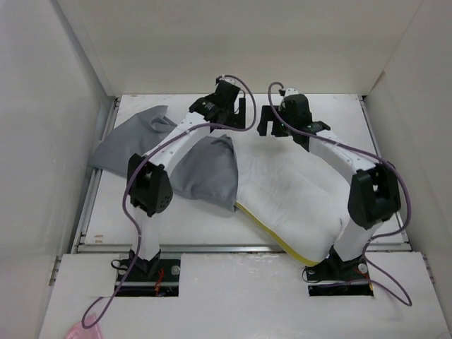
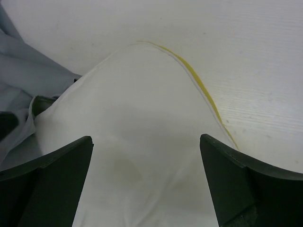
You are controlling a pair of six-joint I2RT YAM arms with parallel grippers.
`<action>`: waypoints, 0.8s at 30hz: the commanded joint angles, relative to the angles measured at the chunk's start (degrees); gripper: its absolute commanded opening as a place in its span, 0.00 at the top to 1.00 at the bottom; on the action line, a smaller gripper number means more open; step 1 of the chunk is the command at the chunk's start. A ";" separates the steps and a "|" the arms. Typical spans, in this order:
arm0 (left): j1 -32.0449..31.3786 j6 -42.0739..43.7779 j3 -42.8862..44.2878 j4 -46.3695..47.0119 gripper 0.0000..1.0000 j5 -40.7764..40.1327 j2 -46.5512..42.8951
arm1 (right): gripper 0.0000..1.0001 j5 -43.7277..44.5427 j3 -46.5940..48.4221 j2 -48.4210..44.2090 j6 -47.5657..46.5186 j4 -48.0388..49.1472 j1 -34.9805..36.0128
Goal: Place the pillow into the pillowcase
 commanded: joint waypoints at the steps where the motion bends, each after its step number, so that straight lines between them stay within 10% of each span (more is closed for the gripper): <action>1: 0.44 3.69 5.17 -7.10 0.00 2.93 5.49 | 0.00 -6.97 6.91 6.95 -2.15 0.87 -1.21; 6: 0.44 2.20 -5.53 -5.43 0.04 2.32 3.23 | 0.00 -8.47 15.26 16.88 -1.28 0.35 -1.22; 10: 1.59 2.19 -7.67 -4.20 0.55 1.26 1.90 | 0.03 -9.87 17.82 22.60 0.14 1.22 -1.74; 11: 2.11 2.19 -6.62 -4.20 0.82 1.26 2.86 | 0.08 -10.57 17.83 24.35 0.14 1.22 -1.74; 12: 2.11 2.19 -5.83 -4.20 0.98 1.26 4.09 | 0.38 -11.97 18.44 24.89 -0.73 1.22 -1.74; 14: 2.11 2.19 -2.14 -4.20 1.00 1.26 5.59 | 0.95 -17.94 15.82 24.90 -2.31 5.67 -1.74; 24: 2.11 4.38 17.10 -5.52 1.00 -2.08 9.63 | 1.00 -29.30 -20.99 -6.90 -8.12 31.63 0.53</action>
